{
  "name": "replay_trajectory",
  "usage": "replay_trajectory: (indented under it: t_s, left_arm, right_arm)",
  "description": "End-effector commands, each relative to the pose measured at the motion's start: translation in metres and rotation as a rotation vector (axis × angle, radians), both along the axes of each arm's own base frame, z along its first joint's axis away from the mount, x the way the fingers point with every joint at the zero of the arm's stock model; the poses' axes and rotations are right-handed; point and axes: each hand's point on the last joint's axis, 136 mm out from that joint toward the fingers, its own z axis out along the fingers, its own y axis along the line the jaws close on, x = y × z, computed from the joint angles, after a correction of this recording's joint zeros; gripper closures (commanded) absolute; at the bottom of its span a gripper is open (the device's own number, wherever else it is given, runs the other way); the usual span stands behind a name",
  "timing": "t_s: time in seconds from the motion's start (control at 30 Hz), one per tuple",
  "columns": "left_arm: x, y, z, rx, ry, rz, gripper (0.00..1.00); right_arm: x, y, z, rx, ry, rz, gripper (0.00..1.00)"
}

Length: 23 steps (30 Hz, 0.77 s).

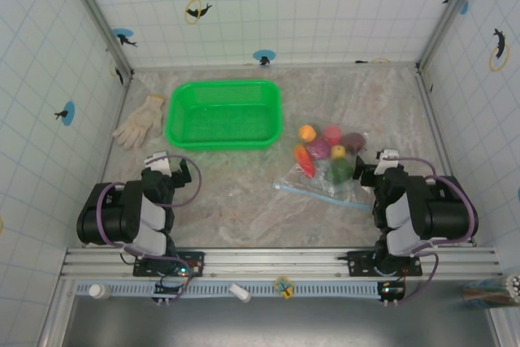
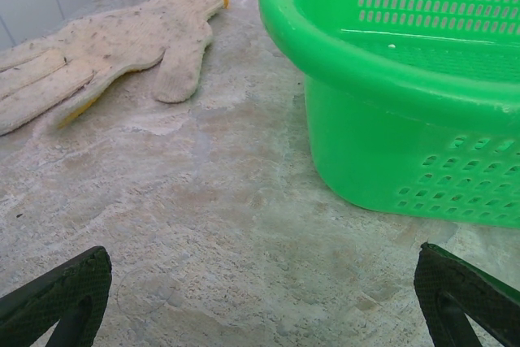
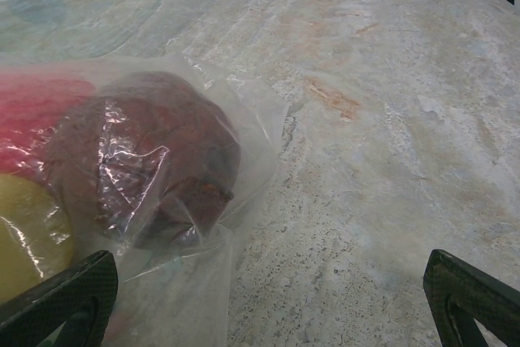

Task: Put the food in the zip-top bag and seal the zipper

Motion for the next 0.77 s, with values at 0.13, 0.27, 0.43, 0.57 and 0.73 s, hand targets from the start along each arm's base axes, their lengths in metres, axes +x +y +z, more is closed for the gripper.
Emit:
replay_trajectory:
  t_s: [0.13,0.27,0.43,0.57,0.73]
  left_arm:
    - [0.0015,0.0014,0.0056,-0.005,-0.026,0.004,0.02]
    - [0.0018,0.0012,0.0054,-0.006,-0.025,0.003,0.02]
    - [0.002,0.0013,0.0059,-0.004,-0.026,0.003,0.02]
    - [0.0019,0.0012,0.0045,-0.007,-0.02,0.003,0.02]
    - [0.0018,0.0013,0.0055,-0.006,-0.025,0.003,0.02]
  right_arm:
    - [0.0,0.0024,0.0002,0.014,-0.001,0.024,0.0]
    - [0.0004,0.0026,0.0007,0.016,-0.003,0.026,0.0]
    - [0.0003,0.0024,0.0007,0.015,-0.003,0.025,0.0]
    - [-0.0001,0.0026,0.0002,0.015,-0.001,0.026,0.0]
    - [0.0001,0.0028,0.0004,0.014,-0.002,0.026,0.0]
